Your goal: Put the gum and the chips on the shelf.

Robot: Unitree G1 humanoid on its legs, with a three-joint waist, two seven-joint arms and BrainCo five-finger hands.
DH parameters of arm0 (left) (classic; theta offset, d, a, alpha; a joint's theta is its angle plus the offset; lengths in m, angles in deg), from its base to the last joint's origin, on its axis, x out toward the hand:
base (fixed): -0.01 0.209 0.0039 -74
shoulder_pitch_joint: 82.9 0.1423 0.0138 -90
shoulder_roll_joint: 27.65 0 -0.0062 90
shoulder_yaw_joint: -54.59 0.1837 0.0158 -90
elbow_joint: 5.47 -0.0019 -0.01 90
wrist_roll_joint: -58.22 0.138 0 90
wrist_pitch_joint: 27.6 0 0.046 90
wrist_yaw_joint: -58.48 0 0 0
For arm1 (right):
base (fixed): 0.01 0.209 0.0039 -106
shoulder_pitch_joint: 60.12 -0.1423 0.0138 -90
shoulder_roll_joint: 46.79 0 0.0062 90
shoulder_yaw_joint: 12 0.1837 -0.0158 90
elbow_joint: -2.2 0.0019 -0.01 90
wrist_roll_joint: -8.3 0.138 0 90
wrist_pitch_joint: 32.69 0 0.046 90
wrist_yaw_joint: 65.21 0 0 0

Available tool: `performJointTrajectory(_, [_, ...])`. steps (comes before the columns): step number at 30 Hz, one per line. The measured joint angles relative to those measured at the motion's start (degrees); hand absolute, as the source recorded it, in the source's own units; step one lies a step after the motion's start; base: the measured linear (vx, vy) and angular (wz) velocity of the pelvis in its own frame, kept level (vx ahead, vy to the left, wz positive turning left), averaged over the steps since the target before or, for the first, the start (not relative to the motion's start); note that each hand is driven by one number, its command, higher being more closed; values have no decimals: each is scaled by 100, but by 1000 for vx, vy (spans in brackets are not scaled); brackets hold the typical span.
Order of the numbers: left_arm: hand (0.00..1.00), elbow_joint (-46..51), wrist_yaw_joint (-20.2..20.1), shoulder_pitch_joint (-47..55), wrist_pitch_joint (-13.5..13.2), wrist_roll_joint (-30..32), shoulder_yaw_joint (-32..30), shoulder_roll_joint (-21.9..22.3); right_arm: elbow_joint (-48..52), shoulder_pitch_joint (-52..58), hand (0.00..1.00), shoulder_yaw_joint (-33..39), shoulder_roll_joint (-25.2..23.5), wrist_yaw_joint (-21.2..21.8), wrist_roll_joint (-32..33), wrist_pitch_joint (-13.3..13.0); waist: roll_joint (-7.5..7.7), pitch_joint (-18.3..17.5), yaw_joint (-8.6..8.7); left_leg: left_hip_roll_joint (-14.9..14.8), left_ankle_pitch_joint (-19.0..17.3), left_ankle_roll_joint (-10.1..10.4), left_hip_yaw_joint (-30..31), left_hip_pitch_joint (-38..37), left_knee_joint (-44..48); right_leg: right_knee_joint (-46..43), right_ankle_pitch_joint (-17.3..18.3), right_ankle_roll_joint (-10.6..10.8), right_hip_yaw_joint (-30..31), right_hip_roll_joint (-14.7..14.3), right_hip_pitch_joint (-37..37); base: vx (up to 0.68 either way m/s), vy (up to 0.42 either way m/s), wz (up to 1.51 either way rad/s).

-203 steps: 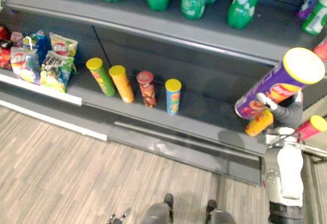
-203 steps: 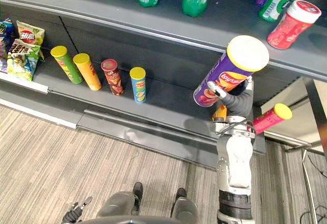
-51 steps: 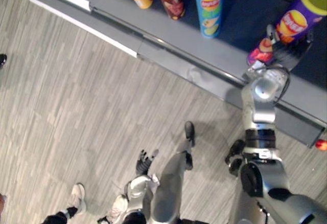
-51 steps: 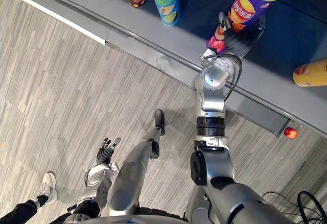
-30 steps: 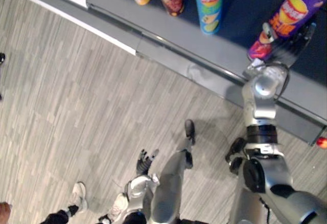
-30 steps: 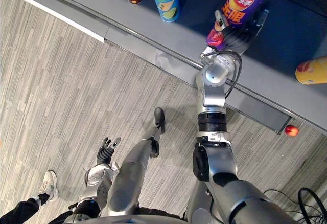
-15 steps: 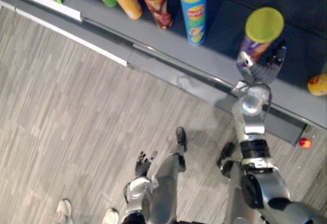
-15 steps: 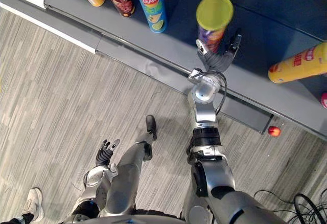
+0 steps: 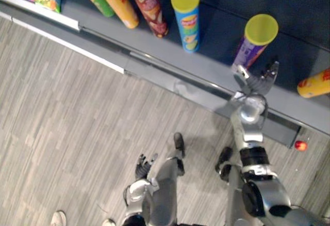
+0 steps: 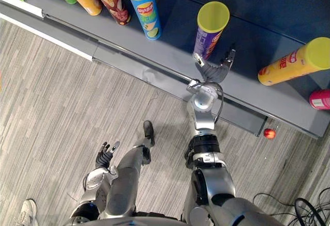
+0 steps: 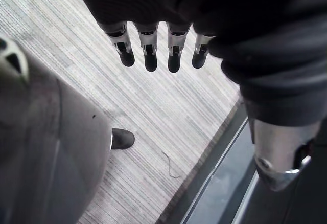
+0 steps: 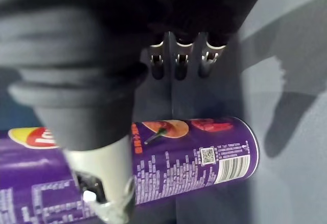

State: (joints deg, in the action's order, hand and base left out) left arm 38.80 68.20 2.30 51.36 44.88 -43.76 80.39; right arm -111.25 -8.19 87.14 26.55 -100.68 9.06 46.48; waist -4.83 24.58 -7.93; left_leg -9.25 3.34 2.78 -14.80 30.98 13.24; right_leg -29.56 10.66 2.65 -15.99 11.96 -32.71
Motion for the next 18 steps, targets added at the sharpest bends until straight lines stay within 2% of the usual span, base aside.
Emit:
performJointTrajectory(5, [0,-25,-2,0,21,13,-35,2,-90,267,0,-125,-17,157,52,-46,15,-9,19,-40,-92,0,-2,-119,118,34,1,0,3,-28,178,34,-25,-3])
performJointTrajectory(9, [0,-253,-18,-1,59,105,-154,-24,-552,697,0,-201,-40,366,206,-70,89,-61,140,-65,-246,2,8,-483,241,164,3,5,-17,-57,660,50,-6,-2])
performJointTrajectory(12, [0,-473,-90,-1,143,183,-225,-93,-738,1219,0,-270,-49,536,229,-90,237,-212,169,-106,-389,15,-15,-756,306,311,2,15,-8,-111,1011,41,1,-7])
performJointTrajectory(13, [0,-601,-122,2,172,359,-236,-172,-919,1542,0,-265,-60,667,258,-105,352,-335,219,-124,-420,32,-11,-906,290,430,-7,29,-24,-151,1207,55,-11,-3])
performJointTrajectory(15, [0,-772,-146,10,187,529,-252,-237,-1137,1832,0,-241,-50,843,256,-111,454,-460,285,-144,-434,49,0,-1058,257,602,-29,59,-41,-203,1416,64,-4,-2])
performJointTrajectory(16, [0,-953,-174,20,240,632,-290,-319,-1312,2163,0,-220,-22,1018,244,-113,521,-664,336,-130,-435,51,8,-1150,181,760,-59,106,-51,-229,1542,78,11,-2])
performJointTrajectory(18, [0,-1158,-250,68,271,767,-295,-364,-1557,2526,0,-204,47,1223,210,-111,545,-875,356,-91,-412,50,6,-1309,-9,1060,-169,152,-23,-288,1708,80,33,-7])
